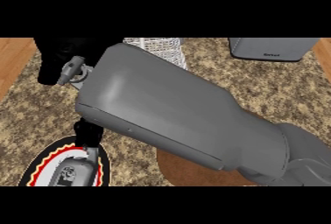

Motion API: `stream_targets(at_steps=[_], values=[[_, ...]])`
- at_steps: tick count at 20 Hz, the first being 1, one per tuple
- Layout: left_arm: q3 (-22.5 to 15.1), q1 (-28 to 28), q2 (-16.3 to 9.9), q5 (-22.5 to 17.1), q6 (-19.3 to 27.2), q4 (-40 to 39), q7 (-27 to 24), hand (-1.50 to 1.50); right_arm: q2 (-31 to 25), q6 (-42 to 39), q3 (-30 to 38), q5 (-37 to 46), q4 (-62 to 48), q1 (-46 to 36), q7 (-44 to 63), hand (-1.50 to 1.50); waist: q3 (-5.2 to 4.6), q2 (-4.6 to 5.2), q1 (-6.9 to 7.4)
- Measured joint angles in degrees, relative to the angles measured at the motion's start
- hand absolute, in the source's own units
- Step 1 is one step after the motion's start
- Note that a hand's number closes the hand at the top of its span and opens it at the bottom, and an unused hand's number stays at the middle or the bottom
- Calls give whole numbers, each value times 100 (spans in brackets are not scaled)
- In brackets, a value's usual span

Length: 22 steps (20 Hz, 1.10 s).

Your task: Pick the eggplant from the cutting board and place it in the tiered basket

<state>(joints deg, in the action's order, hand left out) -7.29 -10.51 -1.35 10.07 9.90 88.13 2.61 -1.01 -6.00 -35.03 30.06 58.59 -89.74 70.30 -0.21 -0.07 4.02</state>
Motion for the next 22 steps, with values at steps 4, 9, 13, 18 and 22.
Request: stream_targets(at_steps=[4, 9, 13, 18, 22], values=[[20, 28, 2, -7, 5, 3, -21, 0, 10, 169, -16, -23, -653, -284, -167, 150, -1, 23, -12], [41, 51, -25, -56, 0, 60, 4, 0, 25, 327, -30, -5, -1457, -559, -423, 150, 3, 39, -51], [71, 35, -49, -78, -27, 108, 103, 0, 37, 456, -139, 29, -2040, -622, -635, 150, 4, 54, -50], [42, 85, -34, -64, -27, 192, 118, 0, 47, 702, -115, -49, -2597, -540, -800, -150, 5, 72, -40], [58, 87, -52, -63, -41, 176, 61, 0, 49, 1320, 267, -210, -2797, -317, -865, -150, 10, 84, -61]])
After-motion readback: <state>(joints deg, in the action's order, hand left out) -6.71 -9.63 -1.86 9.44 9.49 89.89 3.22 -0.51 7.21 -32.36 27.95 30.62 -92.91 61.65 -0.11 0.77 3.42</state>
